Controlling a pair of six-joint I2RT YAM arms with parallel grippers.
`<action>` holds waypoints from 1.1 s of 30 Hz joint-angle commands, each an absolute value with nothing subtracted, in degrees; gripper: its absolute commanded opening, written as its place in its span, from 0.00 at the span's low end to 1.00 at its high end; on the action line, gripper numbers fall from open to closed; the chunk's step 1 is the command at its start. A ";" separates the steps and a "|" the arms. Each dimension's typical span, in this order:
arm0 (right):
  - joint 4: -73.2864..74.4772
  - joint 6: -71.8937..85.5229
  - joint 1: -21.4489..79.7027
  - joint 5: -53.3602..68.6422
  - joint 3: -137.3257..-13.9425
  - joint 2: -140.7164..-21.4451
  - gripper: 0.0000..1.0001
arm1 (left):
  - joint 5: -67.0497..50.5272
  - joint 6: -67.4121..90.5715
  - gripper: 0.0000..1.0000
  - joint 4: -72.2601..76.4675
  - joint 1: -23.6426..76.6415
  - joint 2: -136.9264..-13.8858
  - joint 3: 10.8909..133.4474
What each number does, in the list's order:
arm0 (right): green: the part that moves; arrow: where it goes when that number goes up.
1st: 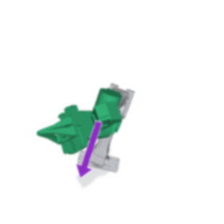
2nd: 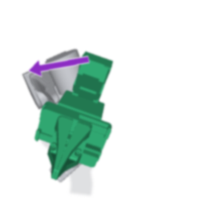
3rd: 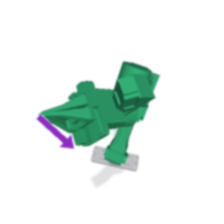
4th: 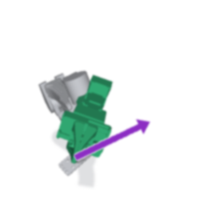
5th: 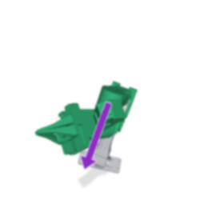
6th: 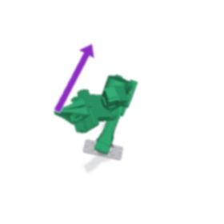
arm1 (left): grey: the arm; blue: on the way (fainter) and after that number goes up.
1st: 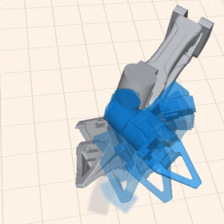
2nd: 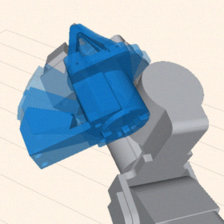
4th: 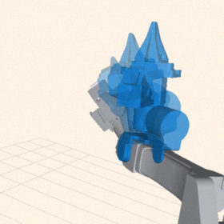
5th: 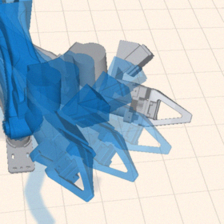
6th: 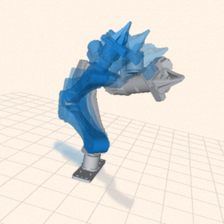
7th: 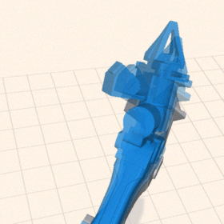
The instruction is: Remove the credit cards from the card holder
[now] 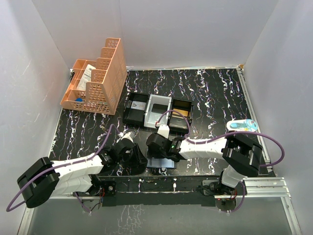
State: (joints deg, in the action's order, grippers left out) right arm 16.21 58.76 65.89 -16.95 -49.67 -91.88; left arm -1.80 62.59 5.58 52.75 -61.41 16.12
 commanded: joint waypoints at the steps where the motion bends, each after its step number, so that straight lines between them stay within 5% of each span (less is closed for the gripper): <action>1: 12.82 59.59 66.05 -14.18 -48.05 -90.71 0.48 | -0.99 61.60 0.27 4.20 53.17 -61.38 17.23; 20: 10.11 60.02 65.04 -12.59 -45.89 -89.38 0.47 | -1.05 62.14 0.32 3.95 53.59 -50.37 16.11; 33: 10.11 59.91 64.86 -12.71 -45.64 -89.38 0.47 | -6.54 61.21 0.34 15.33 53.70 -57.85 15.13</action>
State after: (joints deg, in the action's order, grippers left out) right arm 11.90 58.85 64.75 -14.41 -46.35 -89.89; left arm -5.17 61.54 9.67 53.39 -57.14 15.25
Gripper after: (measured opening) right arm 0.475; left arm 0.338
